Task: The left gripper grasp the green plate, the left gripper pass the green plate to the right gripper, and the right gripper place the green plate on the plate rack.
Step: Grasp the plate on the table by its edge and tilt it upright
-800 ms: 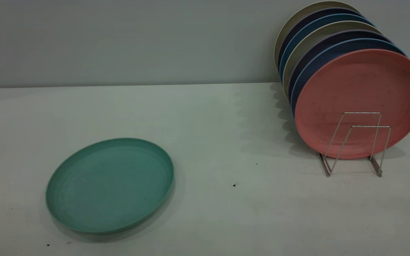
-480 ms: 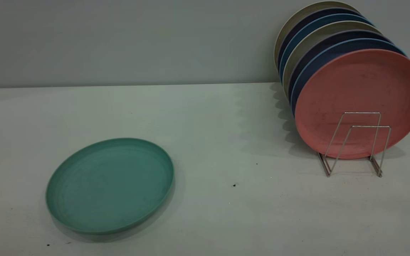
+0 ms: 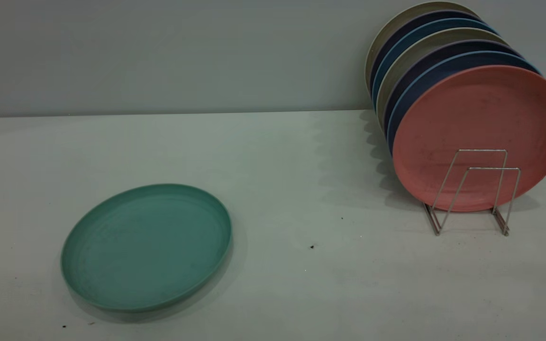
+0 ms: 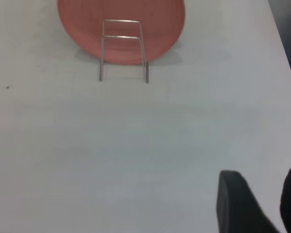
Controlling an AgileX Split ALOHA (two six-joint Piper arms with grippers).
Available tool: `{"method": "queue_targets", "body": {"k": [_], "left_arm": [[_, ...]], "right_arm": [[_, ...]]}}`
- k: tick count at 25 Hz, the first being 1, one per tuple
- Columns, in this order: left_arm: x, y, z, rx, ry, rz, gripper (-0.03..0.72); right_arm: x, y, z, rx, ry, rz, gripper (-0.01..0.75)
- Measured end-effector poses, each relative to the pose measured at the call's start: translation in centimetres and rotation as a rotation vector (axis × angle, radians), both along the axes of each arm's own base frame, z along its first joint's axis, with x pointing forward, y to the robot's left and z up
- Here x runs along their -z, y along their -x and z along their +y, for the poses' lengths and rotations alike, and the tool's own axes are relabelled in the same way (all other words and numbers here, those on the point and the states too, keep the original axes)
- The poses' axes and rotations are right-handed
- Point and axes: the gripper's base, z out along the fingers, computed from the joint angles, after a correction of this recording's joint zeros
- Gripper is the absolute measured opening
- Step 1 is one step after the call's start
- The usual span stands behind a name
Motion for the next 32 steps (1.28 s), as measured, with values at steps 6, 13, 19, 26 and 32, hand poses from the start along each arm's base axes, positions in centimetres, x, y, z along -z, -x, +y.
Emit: {"method": "queue_targets", "body": {"k": [6,13,19,26,32], "left_arm": [[0.0,0.0,0.0,0.000,0.000,0.000,0.568],[0.0,0.0,0.0,0.000,0.000,0.000,0.568],[0.0,0.0,0.0,0.000,0.000,0.000,0.568],[0.0,0.0,0.2,-0.028,-0.007,-0.001,0.568],[-0.7,-2.1,0.8,-0.085,-0.050,0.089,0.568]], "right_arm": [[0.0,0.0,0.0,0.000,0.000,0.000,0.239],[0.0,0.0,0.0,0.000,0.000,0.000,0.239],[0.0,0.0,0.0,0.000,0.000,0.000,0.239],[0.0,0.0,0.0,0.000,0.000,0.000,0.239],[-1.0,-1.1,0.1,-0.024,0.017,0.008,0.253]]}}
